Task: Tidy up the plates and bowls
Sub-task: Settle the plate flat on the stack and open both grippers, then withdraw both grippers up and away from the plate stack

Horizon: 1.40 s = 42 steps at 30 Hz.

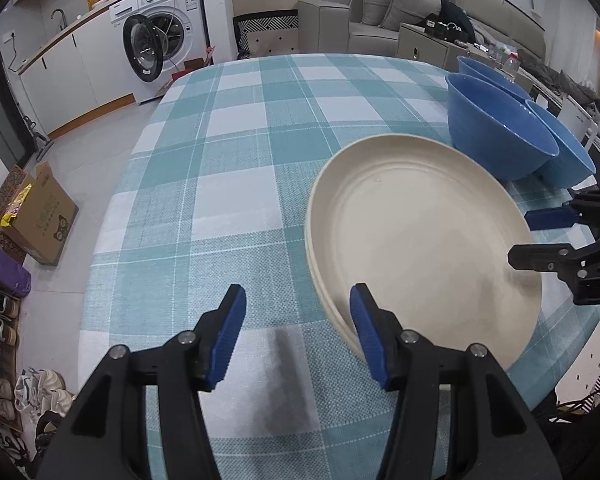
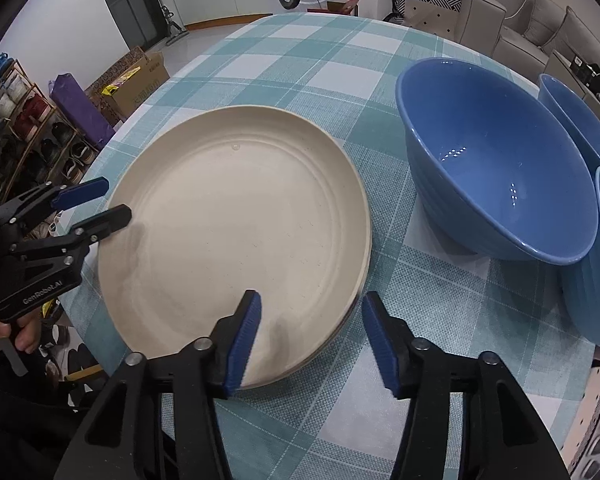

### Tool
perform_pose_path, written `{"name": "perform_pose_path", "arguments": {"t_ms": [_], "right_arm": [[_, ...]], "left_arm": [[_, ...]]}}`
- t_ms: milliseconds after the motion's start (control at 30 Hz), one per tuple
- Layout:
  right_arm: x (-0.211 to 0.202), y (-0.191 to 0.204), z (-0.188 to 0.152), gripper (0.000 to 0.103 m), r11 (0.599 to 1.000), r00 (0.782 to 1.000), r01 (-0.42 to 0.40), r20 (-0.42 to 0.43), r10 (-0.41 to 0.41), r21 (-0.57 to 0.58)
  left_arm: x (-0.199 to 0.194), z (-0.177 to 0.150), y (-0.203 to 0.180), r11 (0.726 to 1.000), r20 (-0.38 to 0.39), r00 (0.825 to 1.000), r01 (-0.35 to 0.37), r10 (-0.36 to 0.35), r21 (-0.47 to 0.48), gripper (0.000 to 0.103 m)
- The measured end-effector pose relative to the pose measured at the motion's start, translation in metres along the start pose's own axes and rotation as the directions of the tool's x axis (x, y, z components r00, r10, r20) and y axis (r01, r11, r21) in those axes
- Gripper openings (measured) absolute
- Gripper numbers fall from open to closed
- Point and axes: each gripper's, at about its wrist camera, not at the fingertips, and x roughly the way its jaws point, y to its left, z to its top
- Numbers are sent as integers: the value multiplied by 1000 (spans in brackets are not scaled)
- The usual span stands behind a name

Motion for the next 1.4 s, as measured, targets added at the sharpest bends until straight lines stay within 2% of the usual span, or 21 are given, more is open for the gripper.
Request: {"name": "perform_pose_path", "arguments": {"t_ms": [33, 267, 400, 667, 733, 800, 867, 933, 1067, 1200, 1400], "right_arm": [[0, -1, 0, 64, 1000, 1000, -2, 3, 2, 2], [-3, -4, 0, 68, 1000, 1000, 3, 14, -4, 12], [-5, -5, -1, 76, 1000, 1000, 3, 23, -3, 18], [-10, -5, -3, 89, 1000, 998, 9, 59, -9, 11], [-14, -4, -4, 92, 1000, 997, 15, 77, -15, 4], [-18, -3, -5, 93, 1000, 996, 12, 93, -12, 0], [-22, -2, -6, 97, 1000, 994, 15, 109, -15, -4], [-28, -3, -8, 99, 1000, 992, 16, 127, -14, -8], [-40, -6, -14, 100, 1000, 985, 3, 170, -3, -2], [-56, -15, -23, 101, 1000, 975, -26, 220, 22, 15], [-94, -43, -36, 101, 997, 954, -34, 300, 12, 68]], "left_arm": [[2, 0, -1, 1000, -3, 1000, -2, 2, 4, 54], [6, -1, -5, 1000, -20, 1000, 5, -5, 16, 55], [6, -1, -5, 1000, -19, 1000, 9, -9, 6, 55], [-13, 2, -10, 999, 36, 999, 31, -32, 17, 58], [-19, 3, -12, 999, 54, 997, 45, -46, 18, 61], [-25, 4, -14, 999, 81, 996, 47, -48, 17, 83], [-34, 4, -17, 999, 125, 991, 46, -49, 29, 91], [-38, 6, -18, 998, 134, 989, 50, -53, 26, 98], [-44, 10, -21, 996, 148, 985, 86, -86, 10, 103], [-49, 14, -30, 991, 172, 976, 130, -131, 20, 103], [-55, 26, -48, 988, 199, 968, 150, -155, 40, 103]]}}
